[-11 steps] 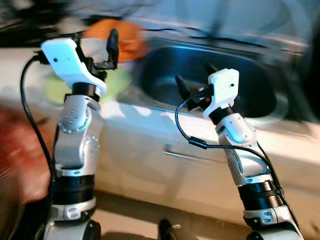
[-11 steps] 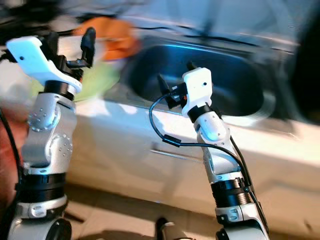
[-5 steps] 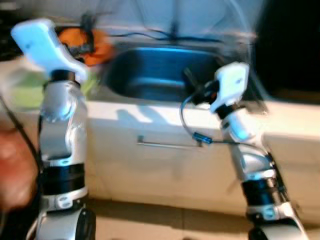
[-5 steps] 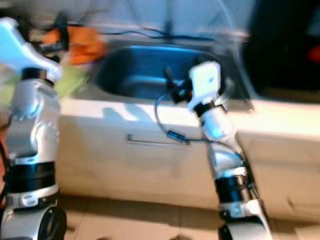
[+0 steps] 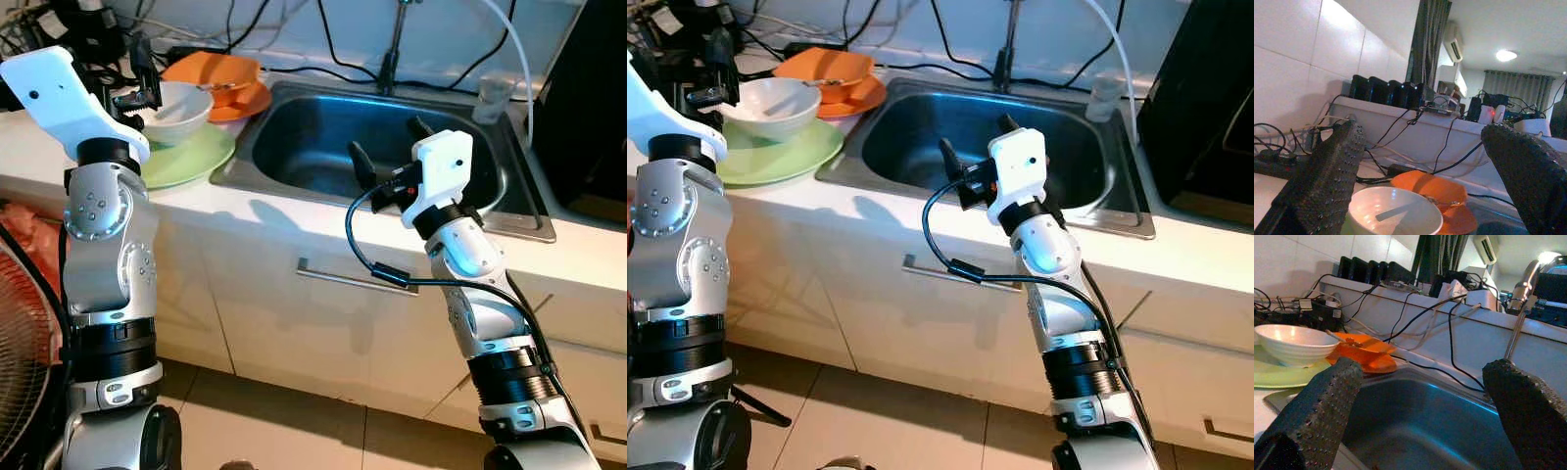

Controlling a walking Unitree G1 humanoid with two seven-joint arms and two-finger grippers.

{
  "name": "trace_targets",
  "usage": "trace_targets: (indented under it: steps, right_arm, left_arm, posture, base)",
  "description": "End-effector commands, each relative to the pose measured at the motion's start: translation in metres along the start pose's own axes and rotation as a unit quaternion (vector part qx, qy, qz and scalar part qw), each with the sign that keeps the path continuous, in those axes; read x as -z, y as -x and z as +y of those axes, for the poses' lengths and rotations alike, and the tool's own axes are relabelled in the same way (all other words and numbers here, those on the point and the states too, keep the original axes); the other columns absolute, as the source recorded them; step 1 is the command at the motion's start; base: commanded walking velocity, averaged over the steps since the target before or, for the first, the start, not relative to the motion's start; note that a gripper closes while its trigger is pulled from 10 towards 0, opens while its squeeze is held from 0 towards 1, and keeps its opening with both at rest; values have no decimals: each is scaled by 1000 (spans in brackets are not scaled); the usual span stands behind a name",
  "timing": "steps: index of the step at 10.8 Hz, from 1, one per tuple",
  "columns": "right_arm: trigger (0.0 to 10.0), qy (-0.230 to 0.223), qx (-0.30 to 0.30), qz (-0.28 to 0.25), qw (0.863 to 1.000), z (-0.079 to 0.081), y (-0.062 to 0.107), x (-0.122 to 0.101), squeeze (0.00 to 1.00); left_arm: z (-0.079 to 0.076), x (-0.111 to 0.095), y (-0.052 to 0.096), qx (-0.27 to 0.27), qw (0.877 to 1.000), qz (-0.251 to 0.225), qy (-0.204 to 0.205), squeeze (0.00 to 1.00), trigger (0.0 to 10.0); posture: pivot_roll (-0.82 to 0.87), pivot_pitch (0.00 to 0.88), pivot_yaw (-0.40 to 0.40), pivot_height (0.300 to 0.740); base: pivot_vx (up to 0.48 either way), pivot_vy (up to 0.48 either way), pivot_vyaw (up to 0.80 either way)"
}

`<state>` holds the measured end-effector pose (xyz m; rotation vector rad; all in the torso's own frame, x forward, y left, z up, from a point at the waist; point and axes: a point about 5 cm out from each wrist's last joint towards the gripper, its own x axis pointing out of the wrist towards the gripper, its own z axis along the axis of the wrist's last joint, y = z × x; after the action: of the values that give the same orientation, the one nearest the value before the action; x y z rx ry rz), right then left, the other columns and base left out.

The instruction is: Kitchen organization

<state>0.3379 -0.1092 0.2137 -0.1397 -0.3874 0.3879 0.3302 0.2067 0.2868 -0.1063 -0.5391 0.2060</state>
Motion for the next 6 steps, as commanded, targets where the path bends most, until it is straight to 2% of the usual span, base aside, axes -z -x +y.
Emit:
trace_targets:
  steps: [1, 3, 4, 6]
  right_arm:
    - [10000, 0, 0, -12, 1000, -1, -1, -4, 0]
    - [10000, -7, 10, -23, 1000, -2, -3, -9, 0]
    - [10000, -12, 32, -28, 999, -6, -3, -11, 0]
    - [10000, -28, 98, -25, 994, -24, 1, -10, 0]
  left_arm:
    - [0, 3, -2, 4, 1000, 10, -3, 0, 10000]
    - [-7, 7, -5, 52, 998, 31, 8, 0, 10000]
    - [-14, 18, -4, 87, 994, 68, 17, 0, 10000]
    - [-22, 30, 2, 134, 986, 97, 17, 0, 10000]
  posture:
    - [25, 35, -21, 740]
    - [25, 32, -21, 740]
    - [26, 31, -21, 740]
    - [34, 34, -18, 740]
  base:
    - [259, 0, 0]
    - [0, 0, 0]
    - [0, 0, 0]
    - [0, 0, 0]
